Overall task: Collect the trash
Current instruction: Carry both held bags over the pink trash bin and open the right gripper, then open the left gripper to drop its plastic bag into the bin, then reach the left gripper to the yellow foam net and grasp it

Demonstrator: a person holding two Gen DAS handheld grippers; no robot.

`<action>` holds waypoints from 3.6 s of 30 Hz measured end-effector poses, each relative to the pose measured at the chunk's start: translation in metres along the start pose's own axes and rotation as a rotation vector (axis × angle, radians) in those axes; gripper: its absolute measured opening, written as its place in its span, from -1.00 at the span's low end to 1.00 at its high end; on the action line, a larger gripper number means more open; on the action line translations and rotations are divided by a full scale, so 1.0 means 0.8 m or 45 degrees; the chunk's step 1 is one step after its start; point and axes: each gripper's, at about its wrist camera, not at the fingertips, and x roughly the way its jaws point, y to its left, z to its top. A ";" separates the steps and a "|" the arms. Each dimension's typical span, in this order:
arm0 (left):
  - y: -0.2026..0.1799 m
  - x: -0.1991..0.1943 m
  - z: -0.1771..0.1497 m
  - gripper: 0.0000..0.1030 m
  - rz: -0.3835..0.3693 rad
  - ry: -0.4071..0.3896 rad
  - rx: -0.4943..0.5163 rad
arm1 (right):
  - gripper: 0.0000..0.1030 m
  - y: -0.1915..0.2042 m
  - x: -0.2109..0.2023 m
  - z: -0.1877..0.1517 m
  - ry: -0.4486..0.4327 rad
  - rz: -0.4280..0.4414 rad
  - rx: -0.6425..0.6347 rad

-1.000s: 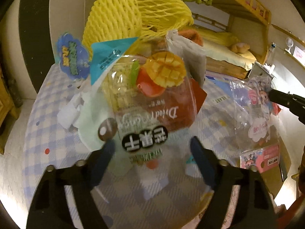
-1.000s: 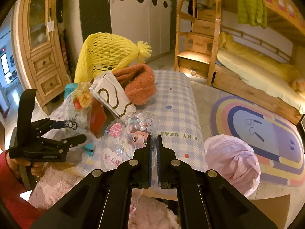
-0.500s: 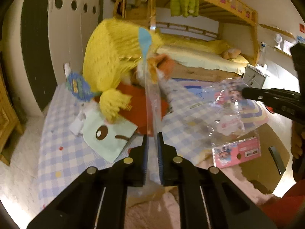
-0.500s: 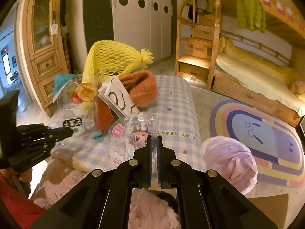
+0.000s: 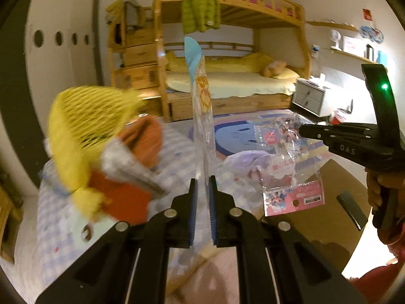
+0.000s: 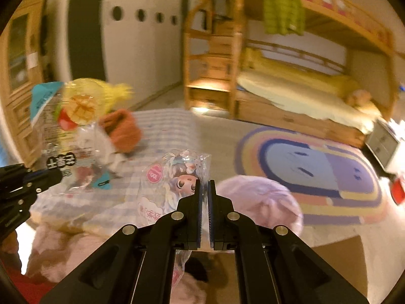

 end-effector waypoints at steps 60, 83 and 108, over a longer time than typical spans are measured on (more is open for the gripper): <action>-0.120 0.192 0.062 -0.84 -0.224 0.200 0.059 | 0.71 -0.126 0.106 -0.067 0.287 -0.140 0.320; -0.065 0.115 0.063 -0.26 -0.016 0.127 -0.016 | 0.71 -0.094 0.014 -0.009 0.057 -0.046 0.315; 0.155 -0.045 0.010 0.25 0.506 0.050 -0.470 | 0.71 0.137 0.009 0.084 -0.047 0.310 -0.090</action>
